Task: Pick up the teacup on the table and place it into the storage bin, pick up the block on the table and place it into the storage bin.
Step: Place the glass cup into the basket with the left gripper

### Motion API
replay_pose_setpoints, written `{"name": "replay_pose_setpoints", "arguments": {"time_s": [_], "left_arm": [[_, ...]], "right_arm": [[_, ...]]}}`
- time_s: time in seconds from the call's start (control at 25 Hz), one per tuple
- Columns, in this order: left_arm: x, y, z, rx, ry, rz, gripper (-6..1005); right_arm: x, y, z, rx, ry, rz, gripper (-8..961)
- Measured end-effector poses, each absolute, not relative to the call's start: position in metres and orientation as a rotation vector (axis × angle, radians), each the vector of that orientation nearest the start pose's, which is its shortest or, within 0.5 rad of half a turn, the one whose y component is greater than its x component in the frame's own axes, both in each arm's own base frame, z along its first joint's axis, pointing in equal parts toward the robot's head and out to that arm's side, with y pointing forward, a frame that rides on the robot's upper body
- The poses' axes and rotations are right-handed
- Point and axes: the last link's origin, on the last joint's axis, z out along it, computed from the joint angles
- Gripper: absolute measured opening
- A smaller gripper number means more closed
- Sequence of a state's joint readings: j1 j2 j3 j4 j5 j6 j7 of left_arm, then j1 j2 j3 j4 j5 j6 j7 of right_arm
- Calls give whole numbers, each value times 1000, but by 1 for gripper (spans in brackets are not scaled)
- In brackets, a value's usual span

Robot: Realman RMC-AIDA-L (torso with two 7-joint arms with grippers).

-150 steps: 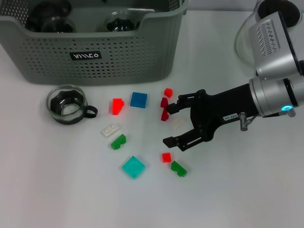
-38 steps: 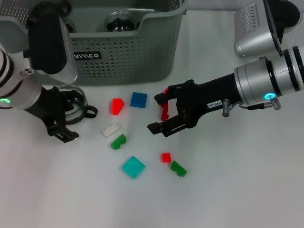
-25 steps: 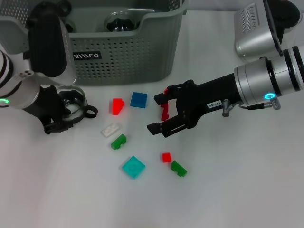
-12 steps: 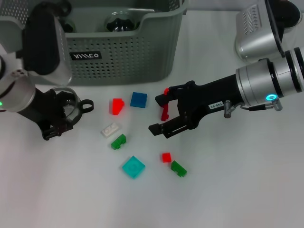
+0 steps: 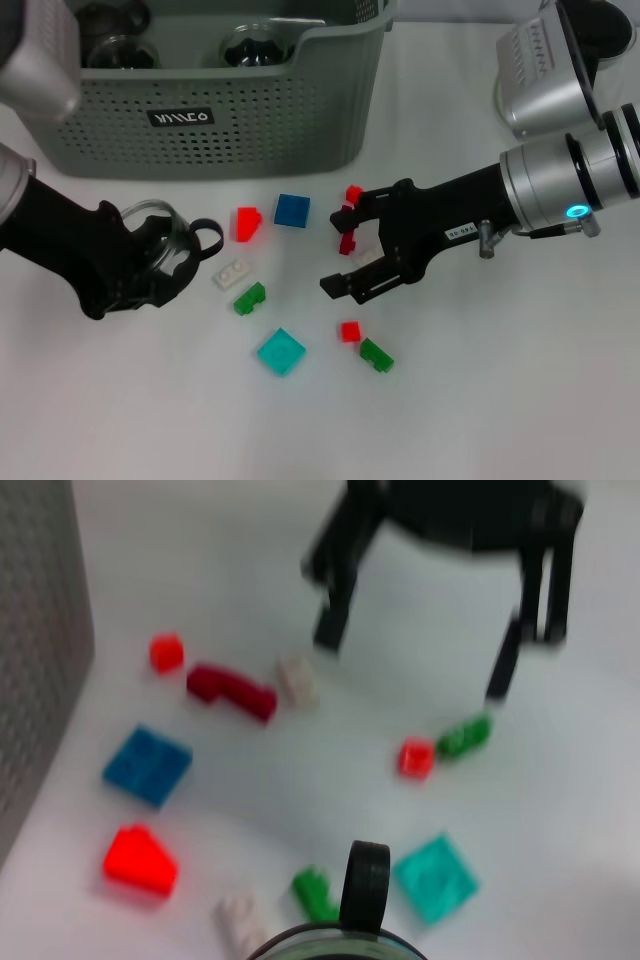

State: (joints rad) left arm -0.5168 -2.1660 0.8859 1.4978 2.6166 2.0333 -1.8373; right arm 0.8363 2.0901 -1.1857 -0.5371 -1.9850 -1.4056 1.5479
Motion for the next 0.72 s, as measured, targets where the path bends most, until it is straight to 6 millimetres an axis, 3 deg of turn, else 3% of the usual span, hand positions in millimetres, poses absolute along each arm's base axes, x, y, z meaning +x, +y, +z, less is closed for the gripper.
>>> {"name": "replay_pose_setpoints", "arguments": {"time_s": [0.2,0.44,0.6,0.68,0.72], "left_arm": [[-211,292,63,-2997,-657,175,43],[-184,303,75,-2966,-641,-141,42],[-164,318,84,-2898,-530,-187,43],[-153,344,100,-2761,-518,-195,44],[-153,344,100,-2761,-518,-195,44]], "right_arm": [[171,351,-82,-3212,368,236,941],[173,349,-78,-3242,366,212,941],[174,347,-77,-3256,374,212,941],[176,346,-76,-3255,388,213,941],[176,346,-76,-3255,388,213,941]]}}
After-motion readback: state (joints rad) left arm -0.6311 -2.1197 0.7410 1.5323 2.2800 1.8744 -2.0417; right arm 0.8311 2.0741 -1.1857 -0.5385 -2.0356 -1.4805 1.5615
